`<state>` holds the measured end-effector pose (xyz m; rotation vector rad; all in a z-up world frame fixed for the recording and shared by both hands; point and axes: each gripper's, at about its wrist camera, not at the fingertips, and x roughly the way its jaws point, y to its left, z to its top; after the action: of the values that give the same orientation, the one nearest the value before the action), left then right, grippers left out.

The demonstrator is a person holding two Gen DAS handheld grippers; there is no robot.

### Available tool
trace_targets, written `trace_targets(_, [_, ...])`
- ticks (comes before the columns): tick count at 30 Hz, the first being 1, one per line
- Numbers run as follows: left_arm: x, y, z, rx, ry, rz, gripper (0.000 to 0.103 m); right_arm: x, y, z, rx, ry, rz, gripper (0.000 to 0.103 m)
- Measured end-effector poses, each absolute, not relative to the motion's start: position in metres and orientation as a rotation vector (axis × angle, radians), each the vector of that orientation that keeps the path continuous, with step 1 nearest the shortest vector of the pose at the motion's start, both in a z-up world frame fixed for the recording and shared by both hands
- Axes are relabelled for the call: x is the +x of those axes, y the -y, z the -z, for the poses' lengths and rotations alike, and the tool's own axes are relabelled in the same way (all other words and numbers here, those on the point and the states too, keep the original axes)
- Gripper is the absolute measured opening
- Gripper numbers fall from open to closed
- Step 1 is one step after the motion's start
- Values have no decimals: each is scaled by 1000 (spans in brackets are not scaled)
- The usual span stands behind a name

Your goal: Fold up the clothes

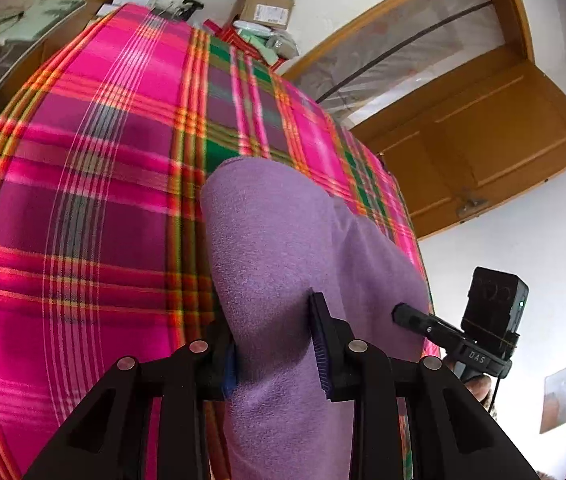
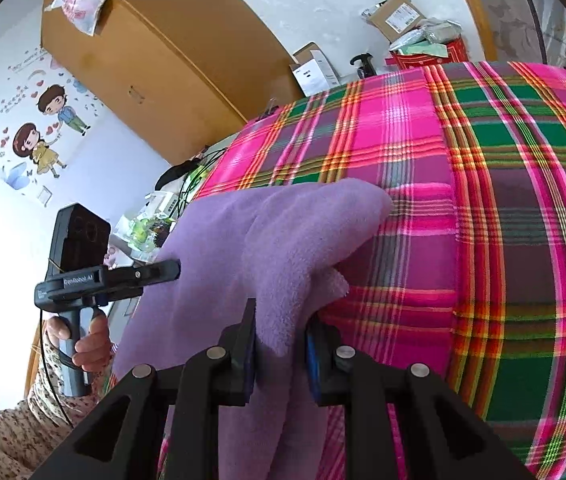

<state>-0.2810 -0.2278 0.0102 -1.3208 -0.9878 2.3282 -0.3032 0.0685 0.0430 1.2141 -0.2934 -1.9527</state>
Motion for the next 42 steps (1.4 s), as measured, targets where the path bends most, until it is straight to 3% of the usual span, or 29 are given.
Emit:
trace_targets(10, [-262,242,0,-1311,990,-2336,35,-305,-74,-24,1217,288,1985,26])
trace_targets(15, [-255,245,2,-1312,986,-2372,46,-300,-73,-27,1209,245,2020,30])
trace_targets(25, [-205,247,-6,-1323,973,-2422,46,-271,-79,-33,1203,147,2101,37])
trace_targets(37, [-152,236,-10,-1277,987,-2500,46,-216,-103,-35,1191,100,2135,37])
trace_targets(42, [-134,222,-17,-1302,907,-2555,46,-191,-101,-41,1179,40,2178,37])
